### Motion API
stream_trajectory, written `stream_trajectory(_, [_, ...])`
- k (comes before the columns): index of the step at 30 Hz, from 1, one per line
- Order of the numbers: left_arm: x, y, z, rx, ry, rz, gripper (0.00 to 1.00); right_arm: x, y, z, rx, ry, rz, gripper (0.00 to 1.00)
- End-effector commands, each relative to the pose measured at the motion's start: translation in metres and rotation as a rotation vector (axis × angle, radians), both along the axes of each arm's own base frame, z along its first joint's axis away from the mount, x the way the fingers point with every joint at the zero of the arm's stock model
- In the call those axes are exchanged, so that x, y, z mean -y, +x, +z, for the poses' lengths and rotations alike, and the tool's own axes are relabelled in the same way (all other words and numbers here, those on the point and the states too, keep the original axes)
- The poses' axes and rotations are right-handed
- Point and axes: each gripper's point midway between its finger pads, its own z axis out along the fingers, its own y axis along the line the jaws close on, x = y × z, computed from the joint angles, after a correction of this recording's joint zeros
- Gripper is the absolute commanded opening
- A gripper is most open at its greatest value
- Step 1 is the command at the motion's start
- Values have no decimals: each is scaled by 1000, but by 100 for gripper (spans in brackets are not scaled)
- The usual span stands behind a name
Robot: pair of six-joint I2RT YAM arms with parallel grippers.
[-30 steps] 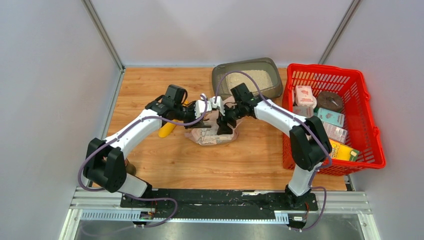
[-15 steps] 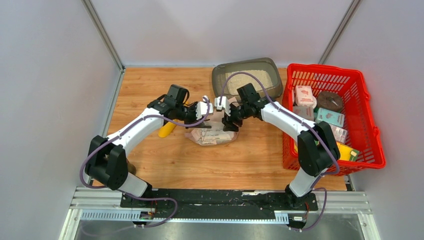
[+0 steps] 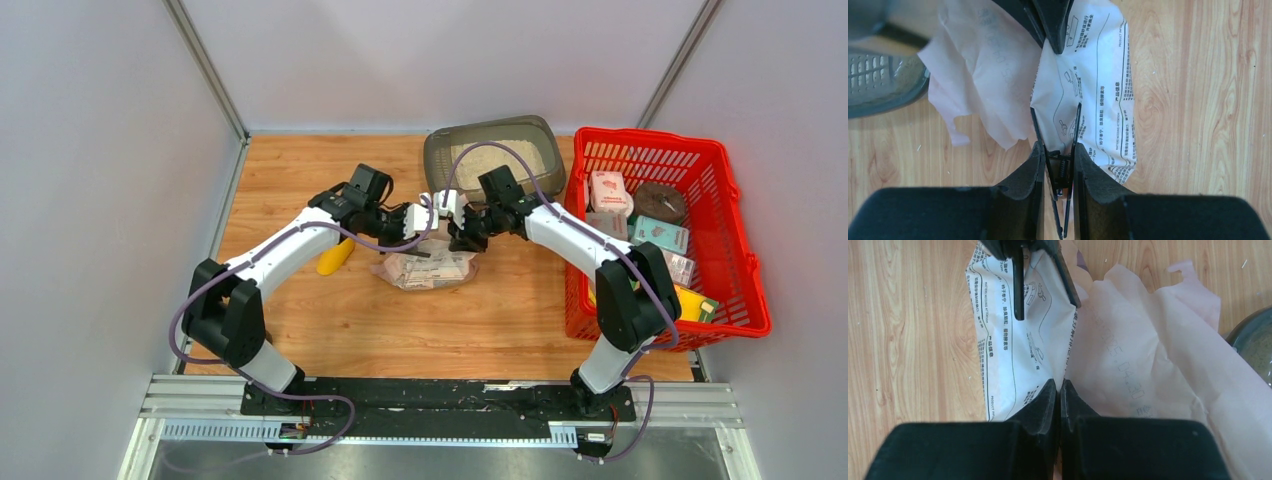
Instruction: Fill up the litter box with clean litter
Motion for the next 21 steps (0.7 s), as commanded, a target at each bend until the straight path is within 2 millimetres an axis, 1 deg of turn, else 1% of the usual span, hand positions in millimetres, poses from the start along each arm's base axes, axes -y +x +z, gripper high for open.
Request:
stream_trajectory(1, [27, -6, 4, -15, -56, -70, 0, -7, 10, 17, 36, 64, -4, 5])
stream_trajectory(6, [40, 3, 15, -8, -113, -41, 0, -6, 7, 16, 23, 63, -6, 4])
stream_trajectory(8, [42, 5, 16, -12, -118, -26, 0, -6, 6, 19, 25, 68, -5, 4])
stream_trajectory(9, [44, 8, 20, -2, -132, -15, 0, -7, 5, 18, 18, 70, -4, 4])
stream_trajectory(12, [46, 7, 29, -22, -174, 20, 0, -6, 4, 19, 5, 71, -18, 4])
stream_trajectory(13, [44, 7, 34, -46, -192, 55, 0, -6, 4, 17, 1, 68, -23, 4])
stream_trajectory(15, [43, 7, 35, -60, -225, 93, 0, -5, 3, 20, 3, 74, -30, 4])
stream_trajectory(16, [41, 4, 44, -67, -256, 131, 0, -4, 2, 20, -2, 72, -33, 4])
stream_trajectory(17, [38, 4, 38, -60, -270, 152, 0, -4, 2, 20, -2, 72, -36, 4])
stream_trajectory(18, [35, 3, 49, -31, -300, 168, 0, -3, 2, 20, -1, 70, -39, 4])
stream_trajectory(19, [33, 2, 49, -46, -319, 204, 0, -3, 0, 22, 2, 71, -38, 4])
stream_trajectory(20, [31, 0, 42, -45, -329, 213, 0, -2, -2, 20, -7, 68, -37, 4])
stream_trajectory(21, [30, -2, 44, -41, -339, 218, 0, -2, -3, 20, -11, 66, -36, 4])
